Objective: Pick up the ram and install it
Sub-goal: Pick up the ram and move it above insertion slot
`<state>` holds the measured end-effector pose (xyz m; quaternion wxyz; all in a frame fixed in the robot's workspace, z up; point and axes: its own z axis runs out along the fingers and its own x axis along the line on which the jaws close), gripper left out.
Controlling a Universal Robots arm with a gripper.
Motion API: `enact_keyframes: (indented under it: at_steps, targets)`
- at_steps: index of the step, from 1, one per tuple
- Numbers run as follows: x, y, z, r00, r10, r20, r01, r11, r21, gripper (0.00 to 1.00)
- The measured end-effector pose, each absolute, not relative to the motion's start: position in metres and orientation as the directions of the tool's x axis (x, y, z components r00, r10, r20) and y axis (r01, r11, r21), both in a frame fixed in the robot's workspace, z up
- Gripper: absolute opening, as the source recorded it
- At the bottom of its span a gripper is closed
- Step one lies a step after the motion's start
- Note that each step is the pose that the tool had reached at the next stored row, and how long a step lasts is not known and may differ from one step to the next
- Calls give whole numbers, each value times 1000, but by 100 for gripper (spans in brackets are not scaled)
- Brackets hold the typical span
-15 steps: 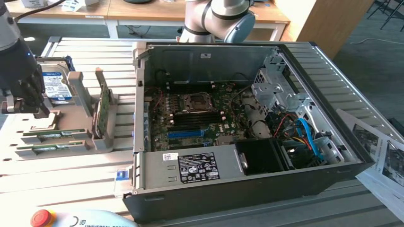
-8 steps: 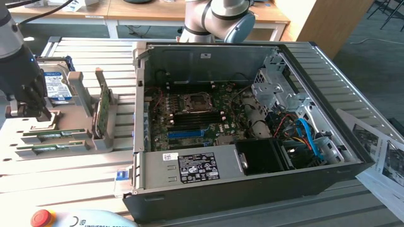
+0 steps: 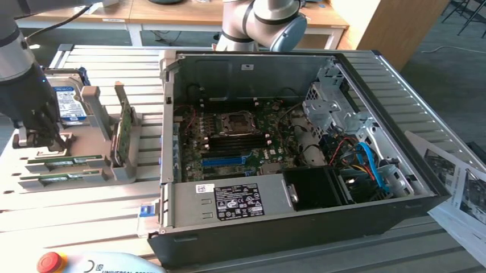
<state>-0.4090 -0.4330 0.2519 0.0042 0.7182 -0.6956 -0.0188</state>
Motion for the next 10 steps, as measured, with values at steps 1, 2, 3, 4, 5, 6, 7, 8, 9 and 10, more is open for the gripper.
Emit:
enact_keyframes:
  at_steps: [1,2,3,4,5,6,7,8,9,10]
  targets:
    - [-409,-433,250,32,-999,-21,-999,-32,32,11]
    - [-409,-433,250,32,-999,-21,-999,-32,32,11]
    - [-409,-433,249,32,-999,-21,-999,-32,32,11]
    - [-409,-433,249,32,-999,-21,-999,-32,32,11]
    - [-409,-433,249,32,-999,-21,-999,-32,32,11]
    - [-409,-433,249,32,-999,-21,-999,-32,32,11]
    - [-409,-433,249,32,-999,-21,-999,-32,32,11]
    - [-409,-434,249,32,-999,-21,-999,-32,32,11]
    - [-409,-434,249,32,-999,-21,-999,-33,32,11]
    - [-409,-436,249,32,-999,-21,-999,-32,32,11]
